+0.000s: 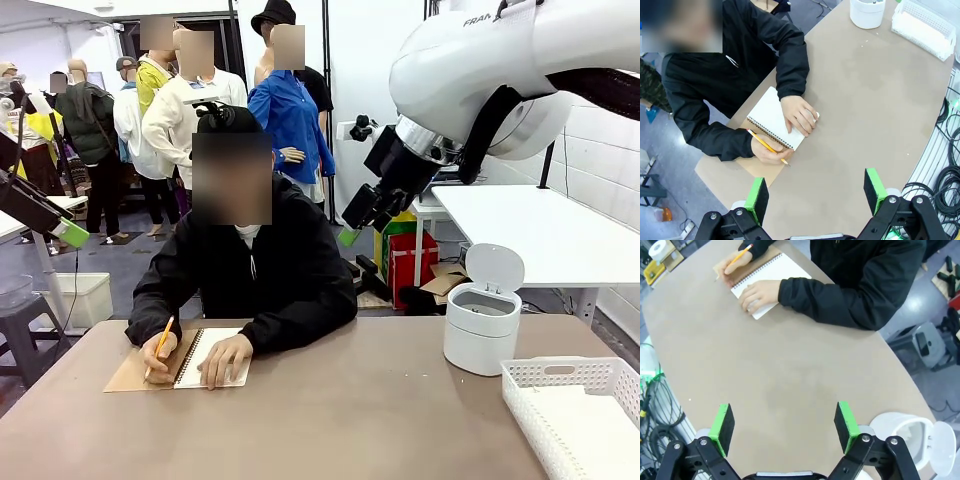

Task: Sort the paper based on its condition.
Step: If a person hands you a paper, place it in the Organizing basket , and if it's crumpled, put it in the Trash can.

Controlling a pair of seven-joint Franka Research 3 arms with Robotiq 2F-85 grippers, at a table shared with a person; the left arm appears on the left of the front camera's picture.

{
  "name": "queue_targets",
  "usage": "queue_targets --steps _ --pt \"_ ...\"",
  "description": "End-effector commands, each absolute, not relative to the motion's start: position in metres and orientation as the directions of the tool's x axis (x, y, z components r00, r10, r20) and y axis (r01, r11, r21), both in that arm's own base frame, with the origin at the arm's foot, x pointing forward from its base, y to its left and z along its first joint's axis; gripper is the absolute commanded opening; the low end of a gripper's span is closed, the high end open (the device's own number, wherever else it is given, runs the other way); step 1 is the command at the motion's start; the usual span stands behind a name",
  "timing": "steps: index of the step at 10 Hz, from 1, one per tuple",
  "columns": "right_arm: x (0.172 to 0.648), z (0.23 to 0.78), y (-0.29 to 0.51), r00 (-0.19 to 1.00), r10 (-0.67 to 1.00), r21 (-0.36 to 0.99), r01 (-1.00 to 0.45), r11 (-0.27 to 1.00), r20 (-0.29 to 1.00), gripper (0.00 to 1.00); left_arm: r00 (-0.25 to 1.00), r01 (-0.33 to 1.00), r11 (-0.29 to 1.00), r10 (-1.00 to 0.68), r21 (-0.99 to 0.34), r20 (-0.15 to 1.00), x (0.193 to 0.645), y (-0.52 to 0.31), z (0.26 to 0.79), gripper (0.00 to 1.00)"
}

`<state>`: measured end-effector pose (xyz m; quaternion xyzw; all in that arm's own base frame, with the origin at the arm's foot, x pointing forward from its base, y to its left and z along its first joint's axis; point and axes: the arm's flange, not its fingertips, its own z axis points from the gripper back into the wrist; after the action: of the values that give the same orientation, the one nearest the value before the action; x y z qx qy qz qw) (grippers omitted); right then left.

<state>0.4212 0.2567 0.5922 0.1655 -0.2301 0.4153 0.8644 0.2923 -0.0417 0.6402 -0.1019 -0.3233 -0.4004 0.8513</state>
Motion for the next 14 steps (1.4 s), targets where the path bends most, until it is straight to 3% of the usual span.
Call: queue_targets --steps 1,14 --pt "0.424 0.593 0.259 0.563 0.632 0.105 -0.785 0.611 0.533 1.0 0.473 0.746 0.661 -0.611 0.082 0.635 0.293 -0.04 0.64 1.0" --pt "0.392 0.626 0.287 0.516 0.626 0.097 -0.811 0.577 0.585 1.0 0.473 0.746 0.661 -0.611 0.082 0.635 0.293 -0.04 0.64 1.0"
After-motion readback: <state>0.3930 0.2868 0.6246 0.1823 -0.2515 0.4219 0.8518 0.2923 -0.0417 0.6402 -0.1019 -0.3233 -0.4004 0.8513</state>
